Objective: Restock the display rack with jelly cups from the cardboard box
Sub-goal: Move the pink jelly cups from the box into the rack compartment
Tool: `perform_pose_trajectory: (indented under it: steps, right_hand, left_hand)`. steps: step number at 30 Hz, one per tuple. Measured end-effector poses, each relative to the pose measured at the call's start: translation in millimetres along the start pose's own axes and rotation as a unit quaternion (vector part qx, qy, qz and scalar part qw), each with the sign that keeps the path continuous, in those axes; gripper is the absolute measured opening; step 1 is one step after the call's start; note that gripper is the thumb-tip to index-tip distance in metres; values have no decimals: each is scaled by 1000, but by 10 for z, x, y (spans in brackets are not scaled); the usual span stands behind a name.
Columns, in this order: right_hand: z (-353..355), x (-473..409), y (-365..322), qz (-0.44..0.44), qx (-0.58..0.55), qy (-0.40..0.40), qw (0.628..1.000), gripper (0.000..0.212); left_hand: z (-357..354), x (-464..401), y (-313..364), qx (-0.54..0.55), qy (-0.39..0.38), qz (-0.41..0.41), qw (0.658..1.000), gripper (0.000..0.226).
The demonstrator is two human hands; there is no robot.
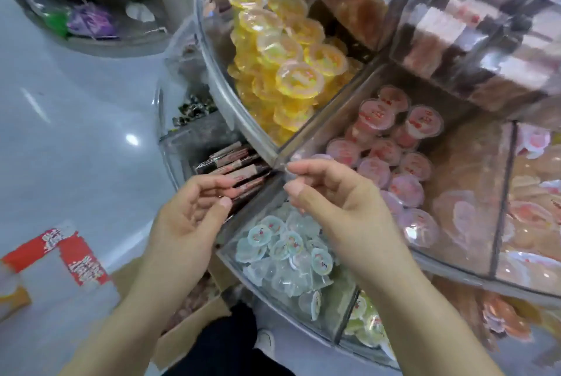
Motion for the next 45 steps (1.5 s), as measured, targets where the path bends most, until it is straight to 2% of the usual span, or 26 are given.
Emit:
perform_pose_trajectory:
  steps: [4,8,11,14,18,21,24,26,28,30,32,34,38,42,45]
  right_hand:
    - [-967,163,942,-85,45,-170,981,24]
    - [-1580,355,2536,-192,185,-283,921,21]
    - [-1672,446,3958,-292,293,-307,857,27]
    - [-1596,407,5210,-368,343,-277,819,28]
    - [-1638,53,6579,-368,386,-260,805,26]
    - [-1720,-249,7413,-321,434,-276,795,23]
    - [-1826,-450,8120,-281,520,-351,727,29]
    - [-1881,-616,8439,-261,564,-362,695,47]
    - [-1969,-830,8592,-230,590,-343,693,61]
    - [-2062,-985,8740,-203,609,-349,683,63]
    - [-2091,-998,8930,-227,609,-381,658,66]
    - [-2064,-901,9092,-267,590,-403,647,71]
    - [-1986,-861,9165,-192,632,-399,636,59]
    - [-2018,-878,9158,-75,693,-450,558,46]
    - [-2120,-860,9170,-6,708,-461,534,44]
  left_hand:
    - [592,592,-1225,-11,108,118,987,37]
    - [877,1191,-2709,-14,133,264,955,31]
    - [830,1580,-3885,-24,137,362,922,31]
    - [581,1779,-5041,-47,87,448,889,23]
    - [227,1560,-6359,-123,18,447,886,19]
    - [29,1252,-7170,-206,-44,419,883,29]
    - [-142,1007,-7865,-262,-104,427,859,44]
    - [-221,879,-8220,-283,-119,447,840,54]
    - [-300,791,-8476,-302,-133,475,816,66]
    - [-385,751,-8655,-305,-137,511,792,82]
    - [-436,735,-8750,-324,-113,532,774,93]
    - [-457,725,-8797,-355,-83,532,764,92]
    - [-416,723,-8830,-351,-39,523,776,82]
    - [-391,723,-8816,-310,-21,510,802,75]
    - [-405,752,-8832,-264,-23,518,813,67]
Point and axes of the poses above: each hand's wrist, its own x-axis away from the middle knuckle, its own z-axis out of the back of the hand, y = z × x, the point moved 9 cm from there along -x, towards the middle knuckle, and after that the axes turned 10 degrees about -x, right-handed, at the moved point
